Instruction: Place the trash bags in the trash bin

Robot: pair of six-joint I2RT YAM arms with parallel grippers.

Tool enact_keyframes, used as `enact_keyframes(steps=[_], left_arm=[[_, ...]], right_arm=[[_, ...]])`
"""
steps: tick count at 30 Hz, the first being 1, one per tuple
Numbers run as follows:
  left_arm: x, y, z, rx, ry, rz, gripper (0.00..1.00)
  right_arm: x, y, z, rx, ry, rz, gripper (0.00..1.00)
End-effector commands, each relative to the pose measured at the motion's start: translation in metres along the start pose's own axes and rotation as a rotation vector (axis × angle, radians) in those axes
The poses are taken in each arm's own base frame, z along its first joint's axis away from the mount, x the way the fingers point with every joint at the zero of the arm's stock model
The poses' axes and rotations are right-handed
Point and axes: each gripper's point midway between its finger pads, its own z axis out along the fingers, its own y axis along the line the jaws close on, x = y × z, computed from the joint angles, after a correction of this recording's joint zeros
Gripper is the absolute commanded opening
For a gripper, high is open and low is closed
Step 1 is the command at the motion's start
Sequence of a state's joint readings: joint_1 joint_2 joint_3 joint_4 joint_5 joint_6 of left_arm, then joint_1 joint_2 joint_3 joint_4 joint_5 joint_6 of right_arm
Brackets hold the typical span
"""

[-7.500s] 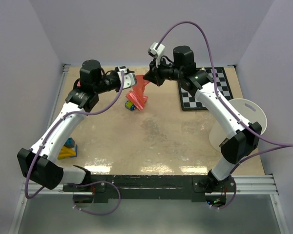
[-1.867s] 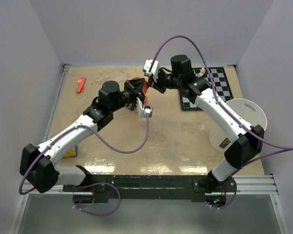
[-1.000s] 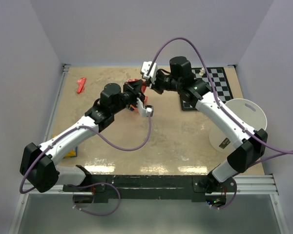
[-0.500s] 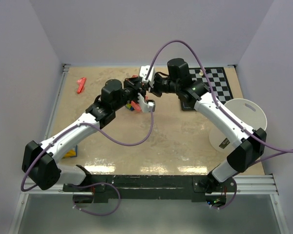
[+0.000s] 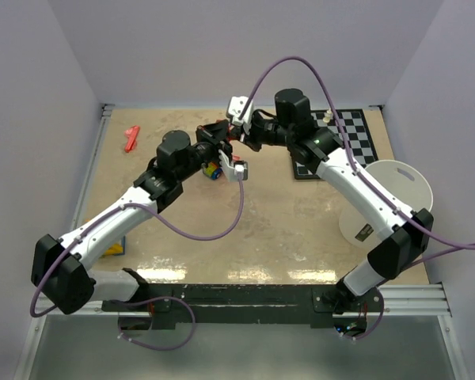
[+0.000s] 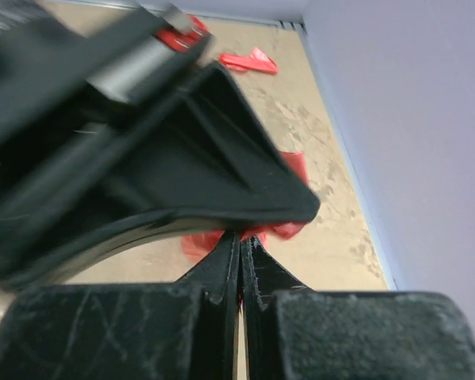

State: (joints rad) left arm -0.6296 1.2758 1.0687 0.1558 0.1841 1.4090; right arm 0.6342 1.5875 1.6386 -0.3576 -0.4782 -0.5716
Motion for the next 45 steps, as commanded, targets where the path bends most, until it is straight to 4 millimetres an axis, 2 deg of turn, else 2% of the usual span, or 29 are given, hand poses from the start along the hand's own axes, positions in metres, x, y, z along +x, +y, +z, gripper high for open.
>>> enact_keyframes(steps=[1, 4, 8, 9, 11, 13, 17, 19, 21, 23, 25, 26, 28, 31, 33, 34, 36, 38, 40, 41, 42, 43, 45], left_arm=[[0.026, 0.0, 0.003, -0.013, 0.095, 0.071, 0.0], [0.016, 0.002, -0.006, -0.015, 0.052, 0.081, 0.0], [-0.02, 0.032, -0.019, -0.112, -0.083, 0.084, 0.0], [-0.026, 0.039, -0.02, -0.135, -0.105, 0.089, 0.0], [-0.025, 0.042, -0.017, -0.145, -0.102, 0.091, 0.0], [-0.016, 0.037, -0.012, -0.119, -0.064, 0.084, 0.0], [0.005, 0.002, -0.009, -0.019, -0.004, 0.04, 0.0], [0.007, -0.015, -0.014, 0.024, 0.001, 0.032, 0.0], [-0.005, -0.007, -0.021, -0.007, -0.043, 0.027, 0.0], [-0.018, 0.005, -0.024, -0.048, -0.075, 0.033, 0.0], [-0.02, 0.015, -0.022, -0.076, -0.083, 0.047, 0.0], [-0.017, 0.018, -0.019, -0.086, -0.066, 0.057, 0.0], [-0.004, 0.02, -0.009, -0.095, -0.023, 0.075, 0.0], [0.019, 0.026, 0.0, -0.105, 0.029, 0.063, 0.0], [0.026, 0.021, 0.001, -0.09, 0.041, 0.058, 0.0], [0.026, 0.016, -0.001, -0.076, 0.038, 0.054, 0.0], [0.017, 0.009, -0.006, -0.059, 0.005, 0.052, 0.0], [0.001, 0.014, -0.014, -0.073, -0.046, 0.055, 0.0], [-0.013, 0.024, -0.016, -0.098, -0.087, 0.062, 0.0], [-0.016, 0.029, -0.014, -0.109, -0.098, 0.068, 0.0], [-0.015, 0.034, -0.011, -0.116, -0.092, 0.077, 0.0], [-0.013, 0.035, -0.005, -0.112, -0.082, 0.076, 0.0], [-0.002, 0.029, 0.008, -0.085, -0.048, 0.066, 0.0]], right_arm=[[-0.071, 0.008, -0.036, -0.037, -0.183, -0.034, 0.0], [-0.038, -0.009, -0.026, 0.069, -0.088, -0.063, 0.0], [0.016, -0.02, -0.009, 0.149, 0.053, -0.062, 0.0], [0.018, -0.019, -0.007, 0.146, 0.056, -0.068, 0.0], [0.009, -0.014, -0.006, 0.112, 0.022, -0.048, 0.0], [-0.015, -0.006, -0.01, 0.055, -0.041, -0.038, 0.0], [-0.07, -0.009, -0.032, 0.053, -0.182, -0.046, 0.0], [-0.078, -0.02, -0.036, 0.099, -0.194, -0.055, 0.0], [-0.062, -0.029, -0.03, 0.147, -0.146, -0.059, 0.0], [-0.032, -0.033, -0.019, 0.183, -0.068, -0.057, 0.0], [-0.004, -0.028, -0.011, 0.174, -0.001, -0.068, 0.0], [0.0, -0.02, -0.008, 0.135, 0.006, -0.062, 0.0], [-0.014, 0.001, -0.009, 0.043, -0.044, -0.043, 0.0], [-0.049, 0.023, -0.022, -0.06, -0.144, -0.051, 0.0], [-0.065, 0.016, -0.027, -0.027, -0.181, -0.039, 0.0], [-0.062, 0.01, -0.025, 0.001, -0.168, -0.035, 0.0], [-0.041, -0.013, -0.019, 0.107, -0.093, -0.066, 0.0], [-0.007, -0.04, -0.013, 0.224, 0.005, -0.074, 0.0], [0.029, -0.055, -0.009, 0.263, 0.087, -0.06, 0.0], [0.036, -0.052, -0.006, 0.242, 0.102, -0.054, 0.0], [0.032, -0.045, -0.006, 0.204, 0.093, -0.06, 0.0], [0.018, -0.035, -0.007, 0.151, 0.05, -0.065, 0.0], [-0.026, -0.007, -0.015, 0.013, -0.084, -0.081, 0.0]])
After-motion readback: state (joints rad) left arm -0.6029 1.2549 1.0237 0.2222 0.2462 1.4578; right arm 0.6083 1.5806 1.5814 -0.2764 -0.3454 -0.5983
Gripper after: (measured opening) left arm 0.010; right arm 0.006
